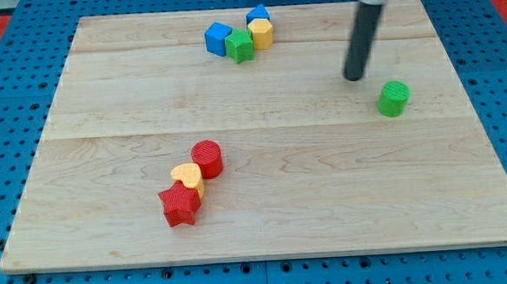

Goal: Place the green star vertically below the hexagon

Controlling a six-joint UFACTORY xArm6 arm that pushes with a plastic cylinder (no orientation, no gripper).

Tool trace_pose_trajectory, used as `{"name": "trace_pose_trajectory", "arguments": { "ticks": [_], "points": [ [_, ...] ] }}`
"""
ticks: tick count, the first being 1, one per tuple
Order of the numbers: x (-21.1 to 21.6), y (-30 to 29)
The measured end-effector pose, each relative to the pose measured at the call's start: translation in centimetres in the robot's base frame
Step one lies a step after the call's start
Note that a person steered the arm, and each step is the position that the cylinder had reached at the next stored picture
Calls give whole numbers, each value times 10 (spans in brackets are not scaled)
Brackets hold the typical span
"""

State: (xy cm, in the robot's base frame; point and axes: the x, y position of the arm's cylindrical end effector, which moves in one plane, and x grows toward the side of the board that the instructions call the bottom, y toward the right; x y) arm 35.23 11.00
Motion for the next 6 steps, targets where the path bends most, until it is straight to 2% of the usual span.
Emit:
{"name": "trace_pose_trajectory", "arguments": {
  "ticks": [1,2,3,4,5,6],
  "points": [
    [1,-133],
    [-35,-201],
    [-67,-212],
    [-87,-197],
    [-84,-148],
    [-41,-83]
  ]
}}
